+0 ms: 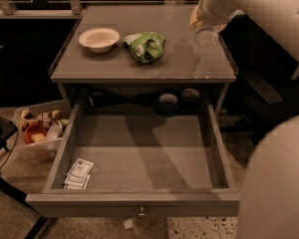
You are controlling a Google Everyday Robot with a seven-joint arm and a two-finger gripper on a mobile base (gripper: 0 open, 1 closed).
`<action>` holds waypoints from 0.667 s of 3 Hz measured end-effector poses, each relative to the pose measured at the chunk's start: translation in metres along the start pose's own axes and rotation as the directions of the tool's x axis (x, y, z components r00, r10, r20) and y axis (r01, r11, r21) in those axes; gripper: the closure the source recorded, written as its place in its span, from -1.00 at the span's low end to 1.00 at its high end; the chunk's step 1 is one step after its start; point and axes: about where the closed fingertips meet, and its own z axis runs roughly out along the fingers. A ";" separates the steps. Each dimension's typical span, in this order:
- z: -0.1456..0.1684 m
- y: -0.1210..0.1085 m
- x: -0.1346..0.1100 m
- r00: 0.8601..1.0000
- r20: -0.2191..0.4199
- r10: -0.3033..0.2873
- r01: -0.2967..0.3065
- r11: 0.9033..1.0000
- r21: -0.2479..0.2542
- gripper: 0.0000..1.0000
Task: Place blue plastic bottle into top drawer
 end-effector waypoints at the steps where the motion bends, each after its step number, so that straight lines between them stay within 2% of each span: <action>1: -0.035 -0.009 0.037 1.000 -0.011 -0.013 0.012 0.998 -0.058 1.00; 2: -0.063 -0.020 0.084 0.999 -0.027 -0.029 0.025 0.990 -0.135 1.00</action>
Offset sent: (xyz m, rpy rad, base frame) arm -0.1738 -0.0238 -0.0438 0.1327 0.0247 0.2035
